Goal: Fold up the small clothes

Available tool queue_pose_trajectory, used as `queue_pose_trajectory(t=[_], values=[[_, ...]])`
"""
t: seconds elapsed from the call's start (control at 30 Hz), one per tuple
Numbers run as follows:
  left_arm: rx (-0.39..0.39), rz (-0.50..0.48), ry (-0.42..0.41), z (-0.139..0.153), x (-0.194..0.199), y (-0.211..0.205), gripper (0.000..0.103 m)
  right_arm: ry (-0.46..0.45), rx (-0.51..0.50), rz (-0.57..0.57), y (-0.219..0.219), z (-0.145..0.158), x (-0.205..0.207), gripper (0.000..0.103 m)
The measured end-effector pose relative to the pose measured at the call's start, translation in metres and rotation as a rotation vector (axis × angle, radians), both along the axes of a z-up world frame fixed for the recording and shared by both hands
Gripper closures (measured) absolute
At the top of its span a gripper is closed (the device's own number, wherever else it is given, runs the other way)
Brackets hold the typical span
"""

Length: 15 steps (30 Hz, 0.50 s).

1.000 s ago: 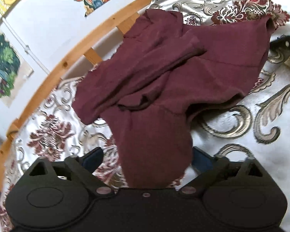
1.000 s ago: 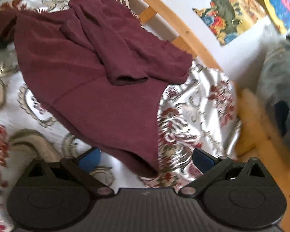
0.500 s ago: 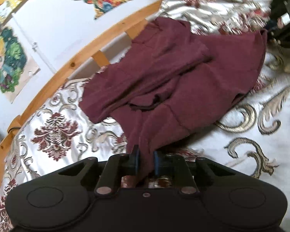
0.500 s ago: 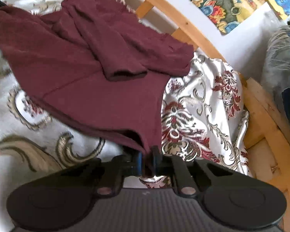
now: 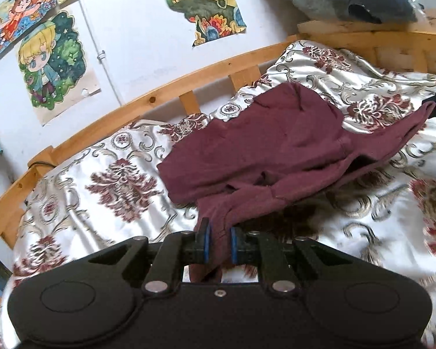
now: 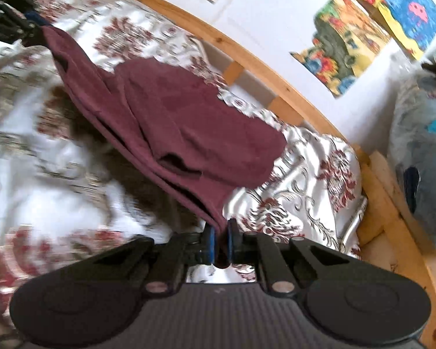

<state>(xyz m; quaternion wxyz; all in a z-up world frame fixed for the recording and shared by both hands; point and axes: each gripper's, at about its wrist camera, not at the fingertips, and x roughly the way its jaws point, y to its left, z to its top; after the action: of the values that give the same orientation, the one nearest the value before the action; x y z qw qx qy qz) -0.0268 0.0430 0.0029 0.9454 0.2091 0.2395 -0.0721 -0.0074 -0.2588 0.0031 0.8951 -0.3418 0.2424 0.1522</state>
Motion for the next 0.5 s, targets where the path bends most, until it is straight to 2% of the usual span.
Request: queue_pose_trajectory(t=[0.13, 0.3, 0.4, 0.5], values=[[-0.013, -0.018, 0.016, 0.013, -0.029, 0.018, 0.089, 0.033, 0.004, 0.054, 0.008, 0.022, -0.040, 0.093], [-0.056, -0.069, 0.038, 0.025, -0.053, 0.038, 0.089, 0.072, 0.051, 0.066, 0.016, 0.039, -0.082, 0.093], [-0.066, -0.063, 0.053, 0.031, -0.048, 0.043, 0.089, 0.042, 0.072, 0.053, 0.021, 0.043, -0.085, 0.093], [-0.098, -0.039, 0.070, 0.042, -0.031, 0.042, 0.089, -0.002, 0.098, 0.025, 0.020, 0.047, -0.071, 0.093]])
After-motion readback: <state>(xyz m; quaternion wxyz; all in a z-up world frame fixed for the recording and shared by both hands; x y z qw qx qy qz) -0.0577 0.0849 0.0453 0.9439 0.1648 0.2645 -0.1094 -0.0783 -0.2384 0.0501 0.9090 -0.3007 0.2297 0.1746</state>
